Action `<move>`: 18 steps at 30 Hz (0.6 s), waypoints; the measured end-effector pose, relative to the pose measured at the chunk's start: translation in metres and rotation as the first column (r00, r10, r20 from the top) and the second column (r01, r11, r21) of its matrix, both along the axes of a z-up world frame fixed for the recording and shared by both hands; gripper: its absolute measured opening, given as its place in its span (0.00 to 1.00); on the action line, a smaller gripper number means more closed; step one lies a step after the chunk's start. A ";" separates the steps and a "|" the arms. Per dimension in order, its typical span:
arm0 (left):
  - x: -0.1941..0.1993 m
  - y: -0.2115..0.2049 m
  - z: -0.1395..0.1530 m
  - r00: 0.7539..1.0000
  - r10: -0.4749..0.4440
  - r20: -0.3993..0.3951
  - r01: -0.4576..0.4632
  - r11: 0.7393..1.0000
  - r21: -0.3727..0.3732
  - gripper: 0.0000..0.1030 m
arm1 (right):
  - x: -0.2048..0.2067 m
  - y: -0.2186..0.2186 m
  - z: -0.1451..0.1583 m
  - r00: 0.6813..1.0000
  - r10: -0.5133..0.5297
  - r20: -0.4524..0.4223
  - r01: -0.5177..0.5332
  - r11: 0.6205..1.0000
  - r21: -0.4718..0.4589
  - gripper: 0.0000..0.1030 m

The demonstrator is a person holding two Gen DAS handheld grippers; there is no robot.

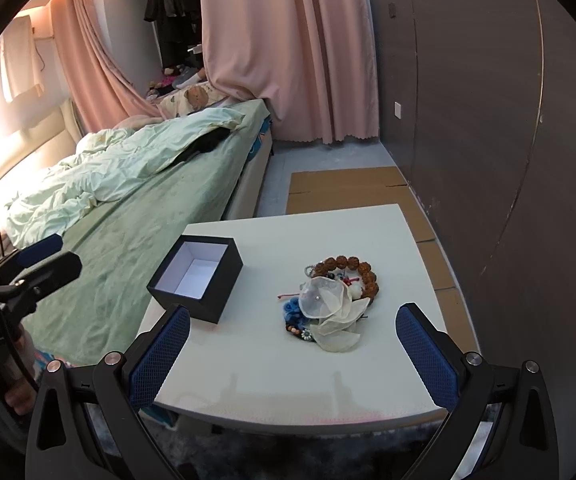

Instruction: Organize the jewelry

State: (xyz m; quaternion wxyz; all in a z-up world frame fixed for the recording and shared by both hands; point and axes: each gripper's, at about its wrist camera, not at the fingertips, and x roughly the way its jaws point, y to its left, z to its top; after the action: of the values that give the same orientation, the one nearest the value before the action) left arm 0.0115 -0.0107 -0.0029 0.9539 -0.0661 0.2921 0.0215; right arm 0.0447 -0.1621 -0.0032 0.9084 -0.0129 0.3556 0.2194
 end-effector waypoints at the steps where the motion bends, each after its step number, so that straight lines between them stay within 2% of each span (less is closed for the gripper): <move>1: 0.002 0.000 0.000 1.000 0.000 -0.001 0.000 1.000 -0.002 0.97 | 0.001 0.000 0.000 1.000 -0.002 -0.002 0.002 1.000 0.004 1.00; 8: 0.021 -0.008 -0.003 1.000 -0.015 -0.005 0.015 1.000 -0.007 0.96 | 0.022 -0.020 -0.001 0.998 -0.054 -0.028 0.055 0.997 0.054 1.00; 14: 0.038 -0.018 -0.006 0.999 -0.043 -0.007 0.043 0.999 -0.012 0.95 | 0.047 -0.049 -0.012 0.988 -0.115 -0.107 0.128 0.984 0.125 1.00; 18: 0.054 -0.026 -0.014 0.997 -0.063 -0.039 0.063 0.998 -0.023 0.91 | 0.059 -0.059 -0.019 0.978 -0.137 -0.156 0.161 0.975 0.155 1.00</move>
State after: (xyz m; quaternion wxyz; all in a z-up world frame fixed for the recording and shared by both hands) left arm 0.0657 -0.0362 -0.0171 0.9473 -0.0670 0.3129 -0.0105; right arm 0.1033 -0.2208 -0.0223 0.8922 0.1058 0.4006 0.1796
